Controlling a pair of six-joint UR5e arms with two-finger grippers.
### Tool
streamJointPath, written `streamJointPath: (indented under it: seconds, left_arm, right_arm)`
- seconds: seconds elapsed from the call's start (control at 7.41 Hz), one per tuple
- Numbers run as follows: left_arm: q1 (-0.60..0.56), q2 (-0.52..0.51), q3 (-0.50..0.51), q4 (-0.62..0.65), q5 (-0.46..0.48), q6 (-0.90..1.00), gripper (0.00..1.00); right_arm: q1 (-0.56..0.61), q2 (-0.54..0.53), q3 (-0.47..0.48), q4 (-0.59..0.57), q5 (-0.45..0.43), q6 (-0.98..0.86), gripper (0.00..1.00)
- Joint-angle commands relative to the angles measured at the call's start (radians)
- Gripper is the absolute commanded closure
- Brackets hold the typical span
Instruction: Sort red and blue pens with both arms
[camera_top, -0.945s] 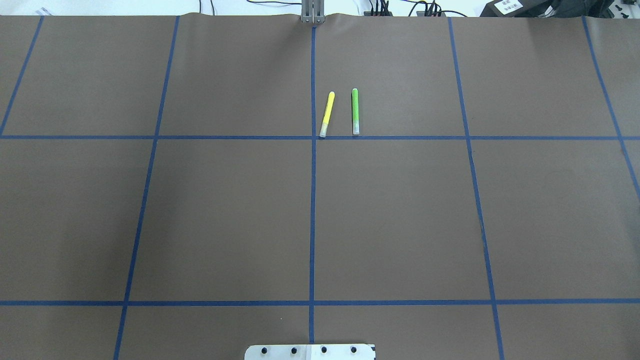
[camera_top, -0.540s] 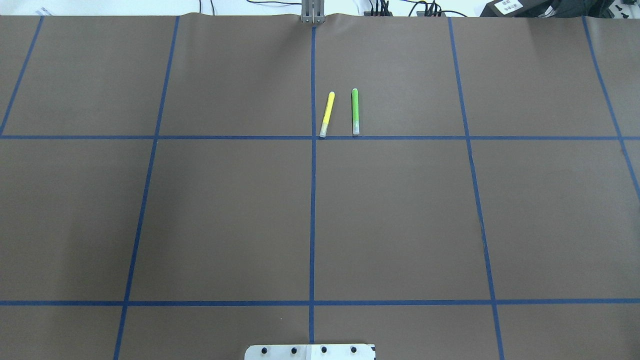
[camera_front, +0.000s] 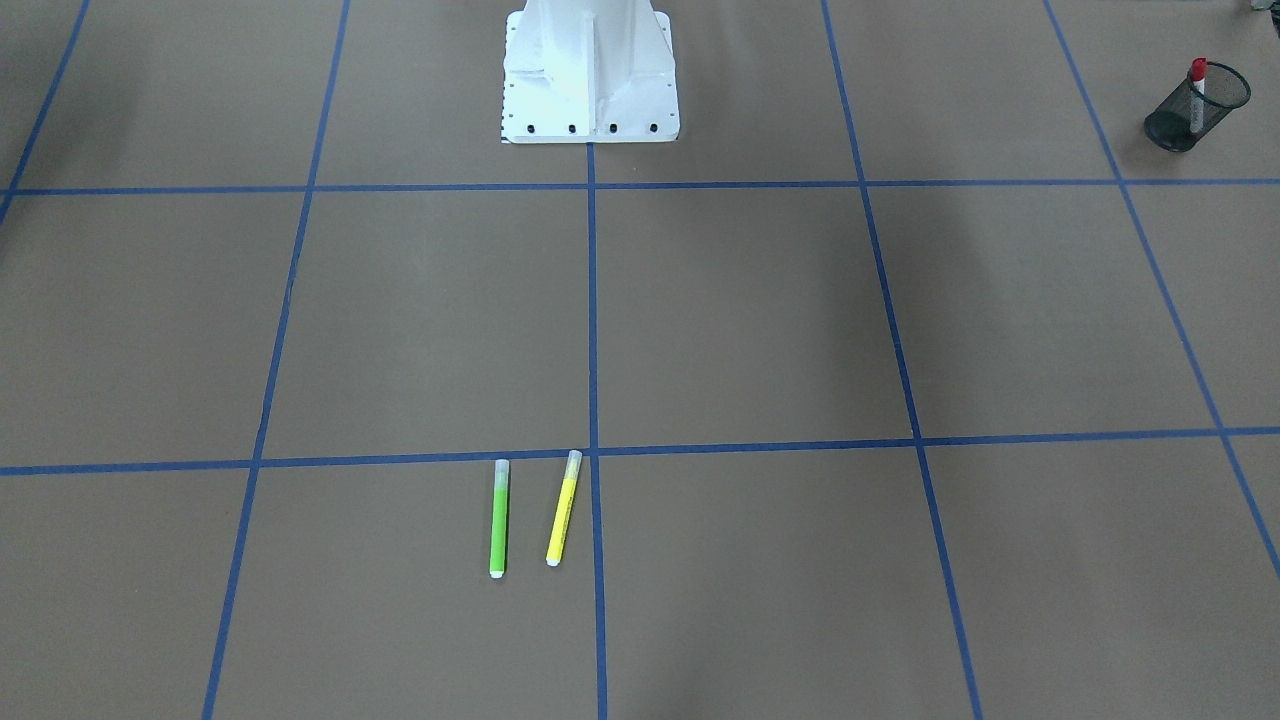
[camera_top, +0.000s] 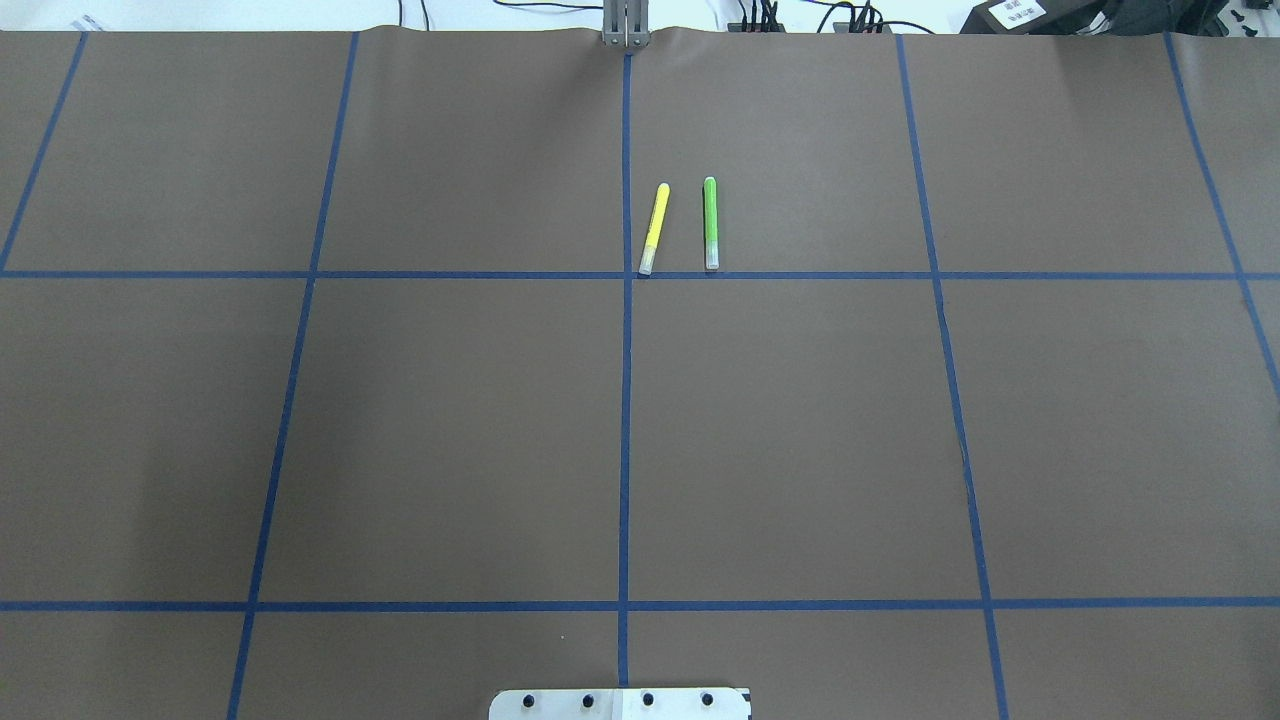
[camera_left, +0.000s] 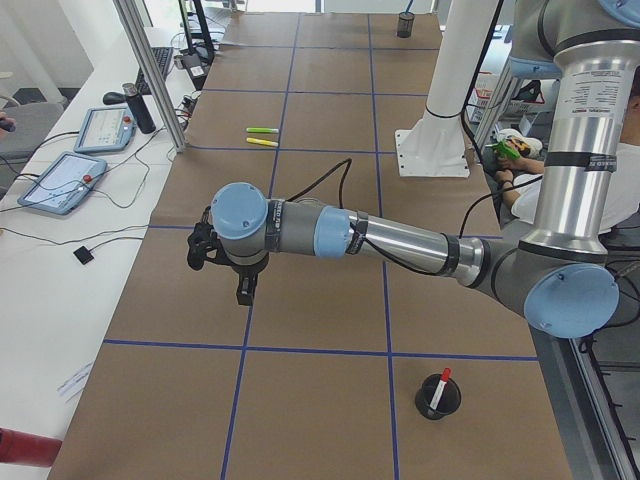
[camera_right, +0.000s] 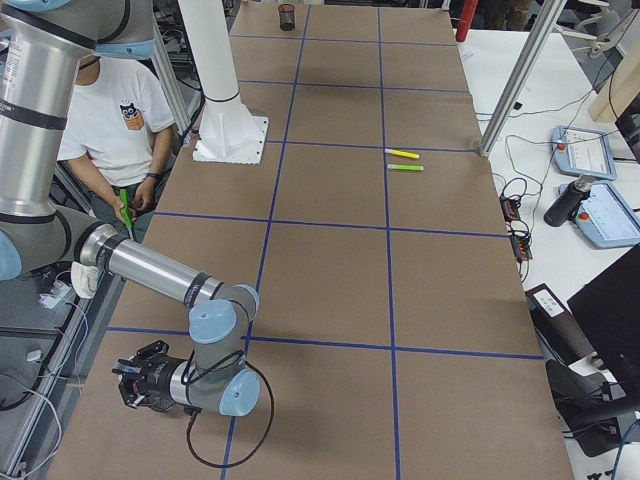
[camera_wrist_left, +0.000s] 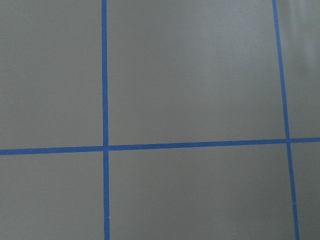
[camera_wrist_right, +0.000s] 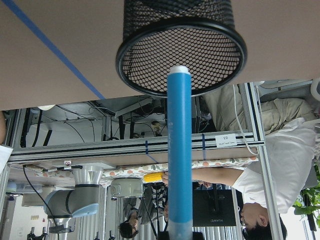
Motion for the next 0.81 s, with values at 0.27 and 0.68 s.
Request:
streamJointPath:
  seconds: [0.27, 0.68]
  left_arm:
    - [0.0, -0.001, -0.011, 0.004, 0.001, 0.0, 0.0]
    - [0.0, 0.001, -0.011, 0.004, 0.002, 0.0, 0.0]
  right_arm:
    - [-0.003, 0.058, -0.091, 0.019, 0.023, 0.0, 0.99]
    - [-0.004, 0.058, -0.102, 0.019, 0.044, 0.0, 0.0]
